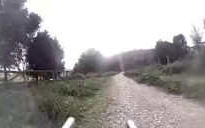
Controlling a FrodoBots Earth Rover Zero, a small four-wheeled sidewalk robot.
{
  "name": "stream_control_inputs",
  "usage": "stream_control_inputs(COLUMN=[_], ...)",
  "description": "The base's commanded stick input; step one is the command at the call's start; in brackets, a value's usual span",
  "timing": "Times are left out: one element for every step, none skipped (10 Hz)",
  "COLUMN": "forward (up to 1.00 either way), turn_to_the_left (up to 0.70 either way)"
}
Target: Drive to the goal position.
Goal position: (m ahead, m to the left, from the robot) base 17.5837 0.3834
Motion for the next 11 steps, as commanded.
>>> stream_control_inputs(forward=[0.70, 0.70, 0.70, 0.70, 0.70, 0.70, 0.70, 0.70, 0.70, 0.70, 0.70], turn_to_the_left=[0.00, -0.05, -0.21, -0.35, -0.20, 0.00, 0.00, 0.00, 0.00, 0.00, 0.00])
